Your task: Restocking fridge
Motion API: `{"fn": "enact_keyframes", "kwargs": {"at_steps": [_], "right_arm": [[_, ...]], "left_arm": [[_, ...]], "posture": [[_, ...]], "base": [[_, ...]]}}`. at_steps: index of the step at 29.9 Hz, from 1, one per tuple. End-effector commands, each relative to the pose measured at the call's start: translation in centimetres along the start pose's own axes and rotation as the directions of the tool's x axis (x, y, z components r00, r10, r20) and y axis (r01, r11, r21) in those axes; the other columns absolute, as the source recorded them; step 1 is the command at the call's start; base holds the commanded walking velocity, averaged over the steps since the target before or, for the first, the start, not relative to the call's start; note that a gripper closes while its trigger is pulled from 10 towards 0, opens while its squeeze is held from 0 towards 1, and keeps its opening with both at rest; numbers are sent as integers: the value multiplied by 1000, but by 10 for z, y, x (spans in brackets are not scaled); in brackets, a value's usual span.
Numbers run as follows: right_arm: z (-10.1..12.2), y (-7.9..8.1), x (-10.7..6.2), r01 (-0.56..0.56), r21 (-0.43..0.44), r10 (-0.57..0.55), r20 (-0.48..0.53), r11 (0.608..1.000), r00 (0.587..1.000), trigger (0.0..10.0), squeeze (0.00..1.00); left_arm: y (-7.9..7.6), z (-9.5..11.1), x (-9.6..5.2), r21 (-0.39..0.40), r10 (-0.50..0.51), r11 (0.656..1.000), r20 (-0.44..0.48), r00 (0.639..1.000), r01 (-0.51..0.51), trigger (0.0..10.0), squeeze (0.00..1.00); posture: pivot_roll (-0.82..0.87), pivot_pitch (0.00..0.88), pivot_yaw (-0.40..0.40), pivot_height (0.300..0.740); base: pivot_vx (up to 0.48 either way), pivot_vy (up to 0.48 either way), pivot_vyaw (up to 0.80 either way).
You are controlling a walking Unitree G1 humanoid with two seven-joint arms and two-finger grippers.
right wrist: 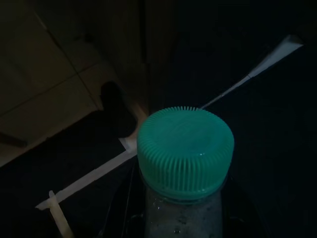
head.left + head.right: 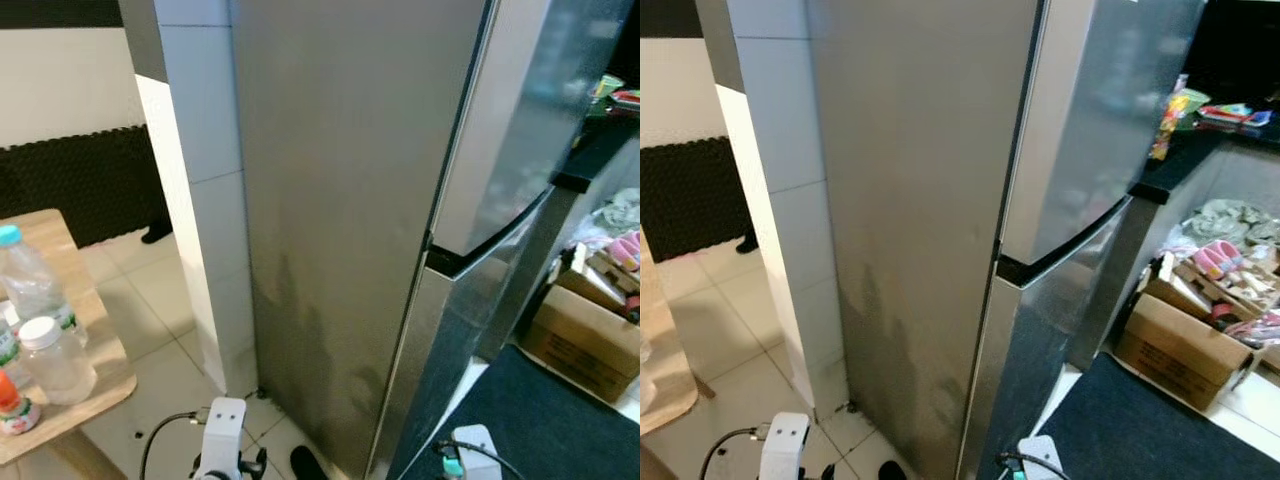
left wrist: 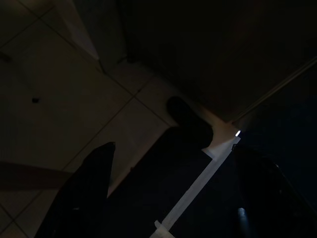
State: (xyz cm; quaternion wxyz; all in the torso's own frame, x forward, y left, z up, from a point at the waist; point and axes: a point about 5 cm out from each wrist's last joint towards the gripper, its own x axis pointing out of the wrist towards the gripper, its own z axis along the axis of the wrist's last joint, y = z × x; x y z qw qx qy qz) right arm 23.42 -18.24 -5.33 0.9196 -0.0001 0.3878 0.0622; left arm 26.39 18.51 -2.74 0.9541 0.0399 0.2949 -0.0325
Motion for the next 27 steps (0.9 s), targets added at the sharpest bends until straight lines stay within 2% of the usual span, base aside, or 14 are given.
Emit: {"fn": "enact_keyframes", "kwargs": {"at_steps": [1, 11, 27], "right_arm": [[0, -3, -1, 7, 3, -7, 14, 1000, 1000, 10000, 0], [0, -2, -1, 4, 2, -4, 13, 1000, 1000, 10000, 0], [0, 0, 0, -1, 0, 1, 12, 1000, 1000, 10000, 0]], "left_arm": [[-5, -8, -2, 21, -22, 1000, -25, 999, 23, 10000, 0], [-4, -10, -3, 35, -24, 999, -32, 999, 26, 10000, 0], [-3, -13, -4, 26, -33, 999, -42, 999, 34, 10000, 0]], "posture": [[-64, 46, -32, 740], [-63, 47, -31, 740], [-67, 48, -26, 740]], "base": [[0, -401, 0], [0, -432, 0], [0, 0, 0]]}}
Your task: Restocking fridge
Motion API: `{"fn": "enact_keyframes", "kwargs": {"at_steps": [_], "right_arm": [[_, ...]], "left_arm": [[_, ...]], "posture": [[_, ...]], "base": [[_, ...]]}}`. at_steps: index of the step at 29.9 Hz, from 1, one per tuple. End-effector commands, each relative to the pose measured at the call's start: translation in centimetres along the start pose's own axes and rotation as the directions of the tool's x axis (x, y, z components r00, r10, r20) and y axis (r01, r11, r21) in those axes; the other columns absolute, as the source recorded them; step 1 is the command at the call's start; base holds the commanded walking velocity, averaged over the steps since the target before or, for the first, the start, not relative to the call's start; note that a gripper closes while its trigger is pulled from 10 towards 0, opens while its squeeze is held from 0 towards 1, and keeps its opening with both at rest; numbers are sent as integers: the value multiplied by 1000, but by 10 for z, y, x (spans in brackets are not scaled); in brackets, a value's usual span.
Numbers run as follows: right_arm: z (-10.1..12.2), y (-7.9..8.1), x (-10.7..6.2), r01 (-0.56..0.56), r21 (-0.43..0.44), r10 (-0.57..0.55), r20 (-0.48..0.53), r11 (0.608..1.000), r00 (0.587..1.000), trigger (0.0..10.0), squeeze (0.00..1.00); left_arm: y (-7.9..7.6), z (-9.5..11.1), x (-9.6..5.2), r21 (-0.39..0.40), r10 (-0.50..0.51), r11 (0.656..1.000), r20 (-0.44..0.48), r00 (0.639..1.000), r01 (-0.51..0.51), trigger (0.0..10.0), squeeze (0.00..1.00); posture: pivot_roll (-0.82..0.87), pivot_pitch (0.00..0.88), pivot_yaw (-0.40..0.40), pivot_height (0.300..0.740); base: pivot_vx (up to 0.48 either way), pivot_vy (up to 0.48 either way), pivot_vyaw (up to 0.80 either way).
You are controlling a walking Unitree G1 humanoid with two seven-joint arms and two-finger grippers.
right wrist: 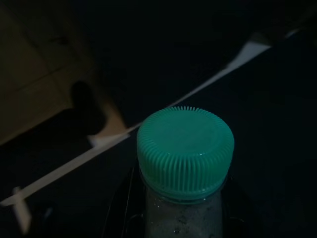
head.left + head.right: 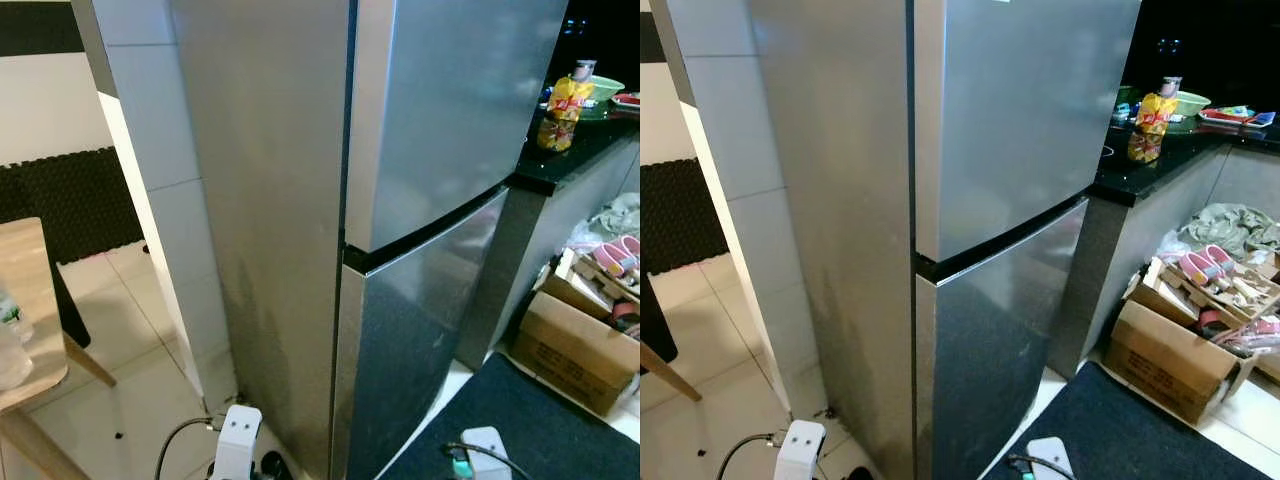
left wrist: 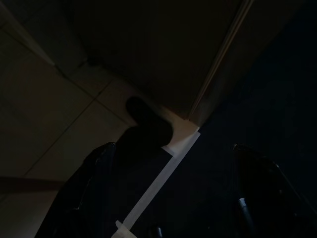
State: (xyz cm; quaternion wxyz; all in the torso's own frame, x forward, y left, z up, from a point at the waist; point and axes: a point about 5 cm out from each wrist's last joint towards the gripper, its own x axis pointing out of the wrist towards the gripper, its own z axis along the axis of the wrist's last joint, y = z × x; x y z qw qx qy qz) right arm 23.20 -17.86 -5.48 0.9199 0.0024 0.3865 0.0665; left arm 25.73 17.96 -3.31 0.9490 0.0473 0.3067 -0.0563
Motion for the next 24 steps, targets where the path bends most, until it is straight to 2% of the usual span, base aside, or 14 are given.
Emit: {"fn": "enact_keyframes", "kwargs": {"at_steps": [1, 12, 24], "right_arm": [[2, -4, 0, 9, -1, -9, 9, 1000, 1000, 10000, 0], [4, -3, 0, 9, 33, -10, 21, 999, 1000, 10000, 0], [0, -2, 0, 8, 42, -8, 5, 999, 1000, 10000, 0]], "left_arm": [[3, -5, -2, -2, 9, 1000, -17, 1000, -9, 10000, 0], [6, -3, -2, 20, 18, 1000, -11, 1000, -18, 10000, 0], [10, 3, -1, 26, 46, 999, 21, 999, -47, 10000, 0]], "posture": [[-67, 48, -26, 740], [-67, 49, -19, 740], [-67, 49, -8, 740]], "base": [[0, 0, 0], [0, 0, 0], [0, 0, -800]]}}
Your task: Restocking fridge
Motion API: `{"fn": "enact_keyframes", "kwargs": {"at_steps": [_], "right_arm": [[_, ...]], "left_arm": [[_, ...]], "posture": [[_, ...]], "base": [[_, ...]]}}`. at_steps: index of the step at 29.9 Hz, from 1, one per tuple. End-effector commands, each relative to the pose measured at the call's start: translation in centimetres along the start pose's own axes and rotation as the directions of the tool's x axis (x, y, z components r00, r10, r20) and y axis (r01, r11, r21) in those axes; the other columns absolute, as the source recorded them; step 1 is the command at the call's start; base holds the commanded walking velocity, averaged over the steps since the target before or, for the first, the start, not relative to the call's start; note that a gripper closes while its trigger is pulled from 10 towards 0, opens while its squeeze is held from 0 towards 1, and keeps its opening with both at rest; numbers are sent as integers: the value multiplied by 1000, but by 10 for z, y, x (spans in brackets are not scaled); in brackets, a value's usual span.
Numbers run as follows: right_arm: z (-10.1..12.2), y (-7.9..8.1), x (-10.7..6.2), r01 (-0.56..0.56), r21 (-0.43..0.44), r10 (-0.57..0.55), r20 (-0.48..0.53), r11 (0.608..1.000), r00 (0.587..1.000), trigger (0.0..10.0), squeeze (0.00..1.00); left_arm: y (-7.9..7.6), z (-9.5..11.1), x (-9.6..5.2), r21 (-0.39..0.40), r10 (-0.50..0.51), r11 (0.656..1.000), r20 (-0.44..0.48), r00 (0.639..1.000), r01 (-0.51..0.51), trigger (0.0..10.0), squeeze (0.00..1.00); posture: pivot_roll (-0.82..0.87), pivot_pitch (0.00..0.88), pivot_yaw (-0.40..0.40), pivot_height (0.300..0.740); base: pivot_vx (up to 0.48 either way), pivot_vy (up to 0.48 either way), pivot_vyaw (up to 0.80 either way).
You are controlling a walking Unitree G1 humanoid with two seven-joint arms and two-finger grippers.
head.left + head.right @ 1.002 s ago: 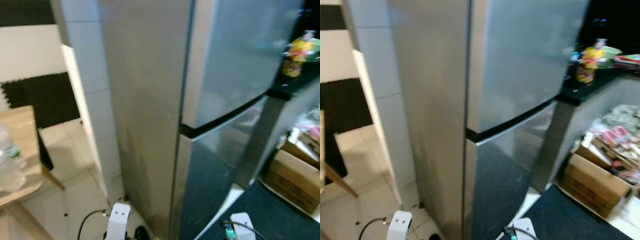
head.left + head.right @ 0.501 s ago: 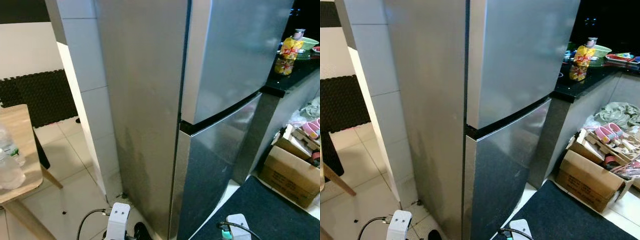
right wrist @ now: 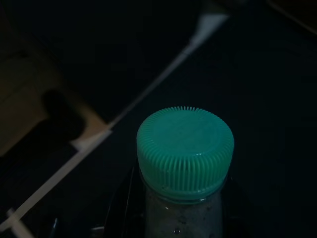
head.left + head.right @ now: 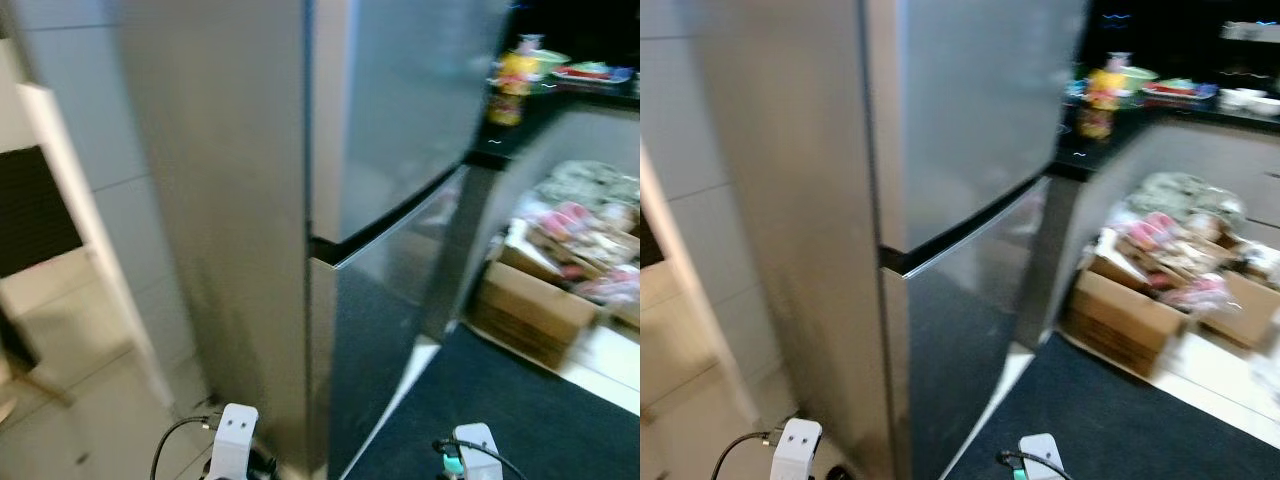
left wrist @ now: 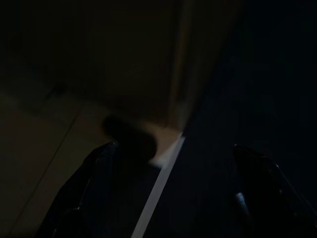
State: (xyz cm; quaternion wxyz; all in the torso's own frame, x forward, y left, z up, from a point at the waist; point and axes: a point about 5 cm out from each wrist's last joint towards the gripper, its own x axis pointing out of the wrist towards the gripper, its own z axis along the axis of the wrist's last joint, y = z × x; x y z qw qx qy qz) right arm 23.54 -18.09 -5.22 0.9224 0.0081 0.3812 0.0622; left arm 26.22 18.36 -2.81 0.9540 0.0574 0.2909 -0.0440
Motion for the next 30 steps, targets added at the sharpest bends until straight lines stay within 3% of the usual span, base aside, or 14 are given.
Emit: {"fn": "enact_keyframes", "kwargs": {"at_steps": [1, 7, 30], "right_arm": [[-4, 1, -1, 3, 30, -3, -8, 1000, 1000, 10000, 0], [-5, 3, 0, -5, 31, 5, -11, 1000, 1000, 10000, 0], [-8, 1, -2, -5, 24, 6, -13, 1000, 1000, 10000, 0]], "left_arm": [[6, -3, -2, 15, 18, 1000, -6, 1000, -18, 10000, 0], [7, -3, -2, 24, 18, 1000, -3, 1000, -18, 10000, 0], [7, -4, -3, 28, 29, 999, 17, 999, -29, 10000, 0]], "posture": [[-66, 49, -8, 740], [-64, 50, -7, 740], [-60, 39, -12, 740]], "base": [[0, 0, -800], [0, 0, -800], [0, 0, 0]]}}
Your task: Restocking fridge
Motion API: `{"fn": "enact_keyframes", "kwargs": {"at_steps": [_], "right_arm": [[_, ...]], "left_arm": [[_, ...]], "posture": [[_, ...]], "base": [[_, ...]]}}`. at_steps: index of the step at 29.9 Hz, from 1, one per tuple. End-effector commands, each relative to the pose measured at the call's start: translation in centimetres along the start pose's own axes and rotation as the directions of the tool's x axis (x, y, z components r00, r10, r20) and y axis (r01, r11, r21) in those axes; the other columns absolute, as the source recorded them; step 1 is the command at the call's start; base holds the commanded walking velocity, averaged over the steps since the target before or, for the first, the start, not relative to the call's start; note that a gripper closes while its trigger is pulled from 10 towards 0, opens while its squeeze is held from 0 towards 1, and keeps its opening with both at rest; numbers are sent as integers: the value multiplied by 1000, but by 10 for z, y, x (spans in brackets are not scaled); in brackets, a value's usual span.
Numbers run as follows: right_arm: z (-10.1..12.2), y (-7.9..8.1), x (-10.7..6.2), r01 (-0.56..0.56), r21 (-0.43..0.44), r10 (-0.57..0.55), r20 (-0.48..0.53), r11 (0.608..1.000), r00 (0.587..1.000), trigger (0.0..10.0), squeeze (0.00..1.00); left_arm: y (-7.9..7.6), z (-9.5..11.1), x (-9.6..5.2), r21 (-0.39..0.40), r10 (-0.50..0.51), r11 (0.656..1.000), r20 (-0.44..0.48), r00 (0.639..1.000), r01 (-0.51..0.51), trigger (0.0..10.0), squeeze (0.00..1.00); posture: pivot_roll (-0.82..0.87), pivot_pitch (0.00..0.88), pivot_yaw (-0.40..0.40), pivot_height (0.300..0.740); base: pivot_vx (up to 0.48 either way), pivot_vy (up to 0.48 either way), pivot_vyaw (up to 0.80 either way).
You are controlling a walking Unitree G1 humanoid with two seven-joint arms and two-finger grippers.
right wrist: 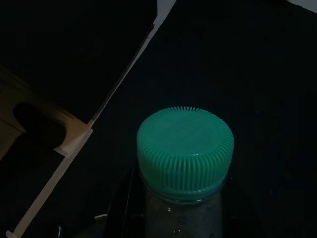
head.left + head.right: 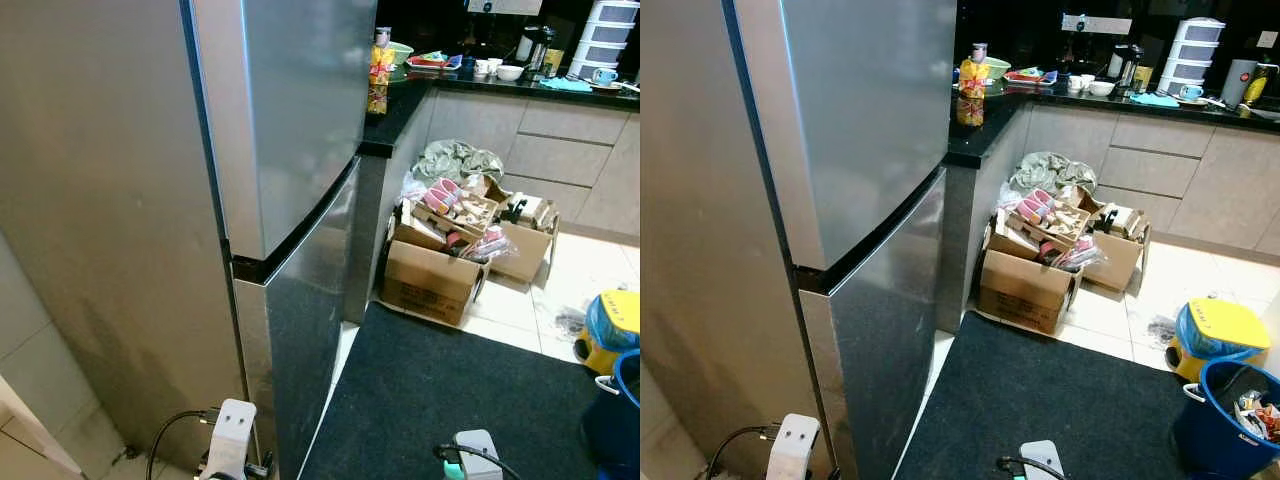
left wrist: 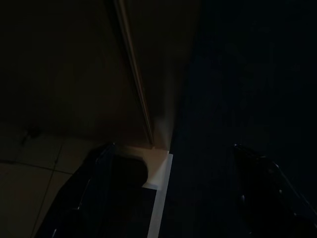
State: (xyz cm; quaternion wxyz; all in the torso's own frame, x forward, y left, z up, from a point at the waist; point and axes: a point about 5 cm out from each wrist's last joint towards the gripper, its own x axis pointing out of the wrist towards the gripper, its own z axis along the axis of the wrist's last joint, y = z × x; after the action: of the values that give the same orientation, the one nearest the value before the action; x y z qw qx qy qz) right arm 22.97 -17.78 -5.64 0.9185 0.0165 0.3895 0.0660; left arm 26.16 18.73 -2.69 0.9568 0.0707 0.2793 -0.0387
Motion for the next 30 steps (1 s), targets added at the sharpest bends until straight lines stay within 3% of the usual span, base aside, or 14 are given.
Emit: {"fn": "enact_keyframes", "kwargs": {"at_steps": [1, 7, 10, 12, 18, 30], "right_arm": [[-1, -3, -1, 8, 9, -8, 5, 1000, 1000, 10000, 0], [0, -2, -1, 7, 3, -7, 7, 1000, 1000, 10000, 0], [0, -4, -1, 7, -5, -7, 7, 1000, 1000, 10000, 0], [0, -5, -1, 8, -9, -8, 5, 1000, 1000, 10000, 0], [2, -8, -2, 10, -18, -10, 6, 1000, 1000, 10000, 0], [11, -7, 0, -2, -59, 3, 19, 998, 1000, 10000, 0]], "left_arm": [[4, -4, -2, -6, 16, 1000, -3, 1000, -16, 10000, 0], [13, -2, -3, -33, 78, 996, 16, 997, -77, 10000, 0], [40, 8, -5, -29, 272, 962, 60, 960, -271, 10000, 0], [49, 13, -6, -44, 321, 947, 72, 944, -319, 10000, 0], [50, 20, -4, -20, 282, 959, 92, 955, -281, 10000, 0], [37, 8, -4, -1, 217, 976, 55, 975, -218, 10000, 0]], "posture": [[-60, 37, -14, 740], [-59, 30, -18, 740], [-55, 25, -28, 740], [-53, 17, -33, 740], [-41, 0, -37, 740], [-6, 0, -32, 740]], "base": [[0, 0, 0], [0, 0, 0], [0, 0, 0], [0, 0, 0], [0, 0, 0], [0, 0, 0]]}}
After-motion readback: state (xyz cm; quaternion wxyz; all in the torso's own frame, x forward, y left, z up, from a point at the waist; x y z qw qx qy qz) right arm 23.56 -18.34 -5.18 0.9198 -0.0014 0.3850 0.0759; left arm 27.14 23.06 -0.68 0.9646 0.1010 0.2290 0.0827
